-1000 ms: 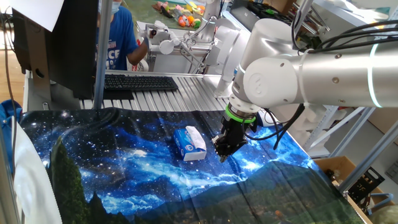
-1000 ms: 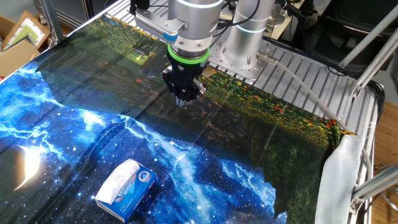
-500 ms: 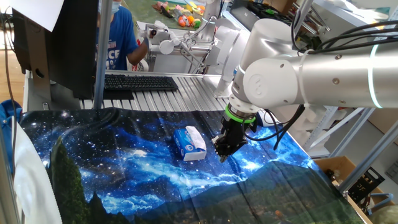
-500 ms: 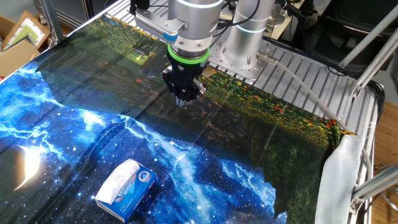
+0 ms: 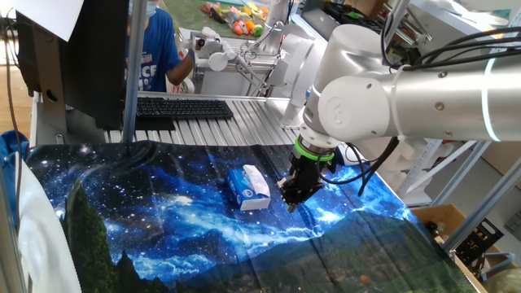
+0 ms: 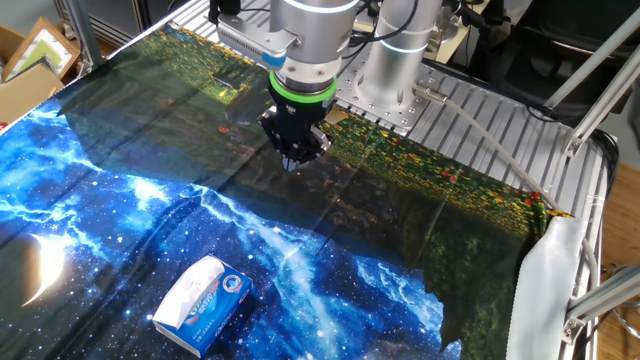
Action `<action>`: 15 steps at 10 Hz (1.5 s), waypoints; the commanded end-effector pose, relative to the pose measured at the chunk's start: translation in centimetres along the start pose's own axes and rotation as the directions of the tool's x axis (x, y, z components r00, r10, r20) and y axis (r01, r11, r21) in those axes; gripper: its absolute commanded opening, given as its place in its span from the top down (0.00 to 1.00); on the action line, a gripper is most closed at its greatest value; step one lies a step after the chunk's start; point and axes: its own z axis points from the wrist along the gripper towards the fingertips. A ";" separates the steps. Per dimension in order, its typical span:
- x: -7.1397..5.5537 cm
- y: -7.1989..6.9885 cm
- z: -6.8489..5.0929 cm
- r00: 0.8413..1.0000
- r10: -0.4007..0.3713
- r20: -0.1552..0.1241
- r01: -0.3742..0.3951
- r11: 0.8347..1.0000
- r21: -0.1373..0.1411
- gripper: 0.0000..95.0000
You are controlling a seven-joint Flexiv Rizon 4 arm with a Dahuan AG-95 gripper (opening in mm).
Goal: Pull out a napkin
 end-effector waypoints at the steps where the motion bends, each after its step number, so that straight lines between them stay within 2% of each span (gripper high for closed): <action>1: 0.0 0.0 0.0 1.000 0.004 0.002 -0.004 1.000 0.003 1.00; 2: 0.0 0.0 0.0 1.000 0.023 0.003 -0.023 1.000 0.004 1.00; 3: 0.0 0.0 0.0 0.999 0.032 0.003 -0.032 0.999 0.003 0.80; 4: 0.0 0.0 0.0 0.999 0.039 0.002 -0.039 0.999 0.001 0.80; 5: 0.0 0.0 0.0 0.999 0.052 0.002 -0.052 0.999 0.001 0.60; 7: 0.0 0.0 0.0 0.998 0.059 0.002 -0.059 0.998 -0.005 0.60; 8: 0.0 0.0 0.0 0.999 0.048 0.001 -0.048 0.999 -0.018 0.60; 9: 0.0 0.0 -0.1 0.999 0.043 0.000 -0.043 0.999 -0.025 1.00; 15: -0.6 0.1 -0.4 0.999 0.038 -0.002 -0.038 0.999 -0.026 1.00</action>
